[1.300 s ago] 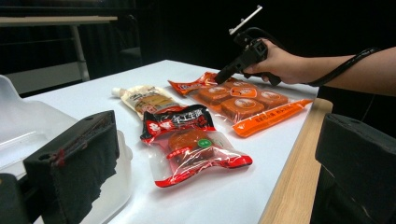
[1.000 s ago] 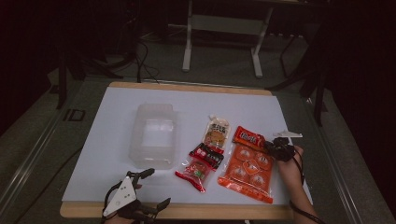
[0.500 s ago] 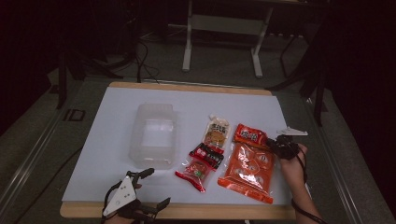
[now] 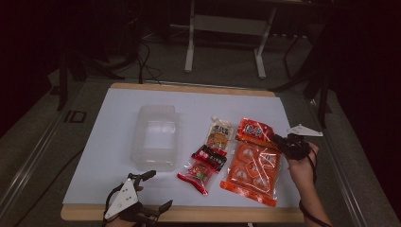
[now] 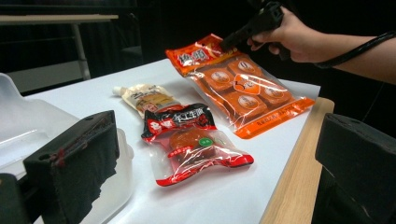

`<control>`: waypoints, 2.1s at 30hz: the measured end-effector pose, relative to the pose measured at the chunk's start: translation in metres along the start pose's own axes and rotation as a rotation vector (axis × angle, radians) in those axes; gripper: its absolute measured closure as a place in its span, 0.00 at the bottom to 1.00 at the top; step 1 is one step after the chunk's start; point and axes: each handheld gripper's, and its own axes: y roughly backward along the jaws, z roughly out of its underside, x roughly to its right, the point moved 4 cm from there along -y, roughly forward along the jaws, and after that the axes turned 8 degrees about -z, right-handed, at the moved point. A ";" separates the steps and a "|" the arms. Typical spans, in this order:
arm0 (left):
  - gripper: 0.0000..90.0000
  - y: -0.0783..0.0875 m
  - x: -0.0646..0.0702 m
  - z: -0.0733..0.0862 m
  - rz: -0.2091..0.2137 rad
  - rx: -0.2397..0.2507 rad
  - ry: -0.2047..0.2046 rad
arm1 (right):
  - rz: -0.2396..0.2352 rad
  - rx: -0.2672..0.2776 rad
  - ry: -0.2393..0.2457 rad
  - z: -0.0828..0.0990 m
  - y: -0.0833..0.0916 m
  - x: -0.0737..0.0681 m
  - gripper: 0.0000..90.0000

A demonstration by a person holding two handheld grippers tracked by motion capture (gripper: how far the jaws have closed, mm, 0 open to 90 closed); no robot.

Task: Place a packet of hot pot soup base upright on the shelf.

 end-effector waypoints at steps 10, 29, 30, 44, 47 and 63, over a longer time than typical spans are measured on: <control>0.00 -0.001 0.000 0.000 -0.002 -0.006 -0.001 | -0.019 0.077 0.061 -0.015 0.031 -0.020 0.99; 0.03 -0.006 0.010 -0.005 0.037 -0.065 0.015 | -0.083 0.223 0.198 -0.035 0.079 -0.071 0.99; 0.03 -0.007 0.012 -0.006 0.045 -0.072 0.014 | -0.088 0.230 0.206 -0.035 0.082 -0.074 0.99; 0.02 -0.035 0.038 -0.019 0.138 -0.151 0.026 | -0.153 0.287 0.304 -0.030 0.111 -0.106 0.99; 0.02 -0.046 0.040 -0.023 0.142 -0.148 0.041 | -0.167 0.297 0.312 -0.026 0.116 -0.108 0.99; 0.02 -0.107 0.040 -0.059 0.190 -0.128 0.025 | -0.229 0.316 0.325 -0.005 0.141 -0.128 0.99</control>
